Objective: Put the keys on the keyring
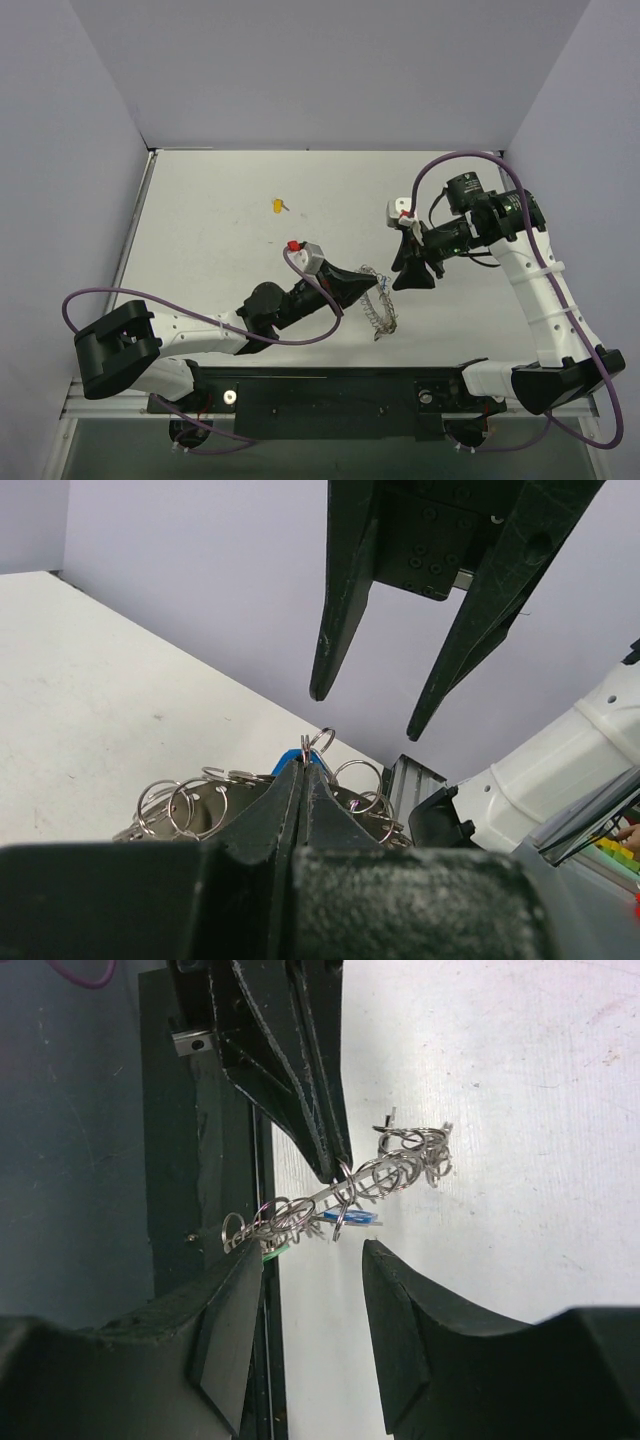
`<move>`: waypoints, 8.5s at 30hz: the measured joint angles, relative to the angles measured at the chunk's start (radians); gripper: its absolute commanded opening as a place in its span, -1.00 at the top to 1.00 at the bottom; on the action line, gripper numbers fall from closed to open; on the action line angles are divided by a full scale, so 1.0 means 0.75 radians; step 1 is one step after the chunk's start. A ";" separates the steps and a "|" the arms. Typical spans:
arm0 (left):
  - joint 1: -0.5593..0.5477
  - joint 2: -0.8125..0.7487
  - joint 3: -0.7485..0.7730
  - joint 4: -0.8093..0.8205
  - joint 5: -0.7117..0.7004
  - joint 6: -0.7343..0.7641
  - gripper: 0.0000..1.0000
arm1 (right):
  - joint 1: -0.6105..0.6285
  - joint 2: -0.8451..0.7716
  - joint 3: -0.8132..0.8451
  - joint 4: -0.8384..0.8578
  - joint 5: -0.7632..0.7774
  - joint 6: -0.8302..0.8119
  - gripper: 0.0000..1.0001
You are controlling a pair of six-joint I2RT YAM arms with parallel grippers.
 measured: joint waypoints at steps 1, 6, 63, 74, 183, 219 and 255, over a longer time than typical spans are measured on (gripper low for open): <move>0.000 -0.001 0.000 0.001 -0.006 -0.010 1.00 | 0.000 0.001 0.000 0.013 0.005 0.014 0.19; 0.000 -0.001 -0.001 0.011 -0.028 -0.047 1.00 | 0.001 0.001 -0.015 0.097 0.022 0.087 0.22; -0.011 0.004 -0.056 0.125 -0.130 -0.170 1.00 | 0.182 0.017 -0.065 0.209 0.178 0.219 1.00; -0.026 0.159 -0.046 0.215 -0.155 -0.244 1.00 | 0.182 0.014 -0.123 0.208 0.208 0.238 0.21; -0.025 -0.379 0.173 -0.781 0.080 0.551 -0.18 | 0.228 0.146 0.018 -0.033 0.304 0.061 1.00; -0.074 -0.068 0.342 -0.840 0.094 0.742 0.48 | 0.228 0.159 0.018 -0.038 0.325 0.075 1.00; -0.017 -0.089 -0.141 0.134 -0.047 0.260 1.00 | 0.036 0.032 -0.057 -0.059 -0.106 -0.299 0.09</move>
